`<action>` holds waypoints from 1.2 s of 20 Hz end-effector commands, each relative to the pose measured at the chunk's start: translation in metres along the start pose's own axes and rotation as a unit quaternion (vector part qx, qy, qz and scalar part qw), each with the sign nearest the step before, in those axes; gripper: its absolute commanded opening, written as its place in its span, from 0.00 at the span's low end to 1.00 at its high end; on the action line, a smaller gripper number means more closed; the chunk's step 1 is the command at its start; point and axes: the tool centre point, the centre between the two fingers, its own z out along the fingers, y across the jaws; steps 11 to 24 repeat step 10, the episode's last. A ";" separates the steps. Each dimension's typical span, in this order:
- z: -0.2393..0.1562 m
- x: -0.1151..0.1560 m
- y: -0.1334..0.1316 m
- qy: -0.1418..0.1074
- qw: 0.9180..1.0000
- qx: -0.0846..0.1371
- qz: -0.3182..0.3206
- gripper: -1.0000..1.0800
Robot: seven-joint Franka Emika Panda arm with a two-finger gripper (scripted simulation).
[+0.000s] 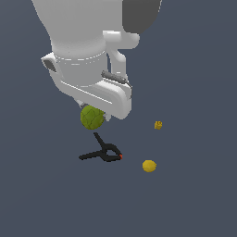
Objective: Pick up a designated object from a clutter of objects.
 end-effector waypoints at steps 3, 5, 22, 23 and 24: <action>-0.018 -0.002 0.003 0.000 1.000 0.000 0.000 0.00; -0.021 -0.002 0.003 0.000 1.000 0.000 0.000 0.00; -0.019 -0.001 0.002 0.000 1.000 0.000 0.000 0.00; -0.019 -0.001 0.002 0.000 1.000 0.000 0.000 0.00; -0.019 -0.001 0.002 0.000 1.000 0.000 0.000 0.00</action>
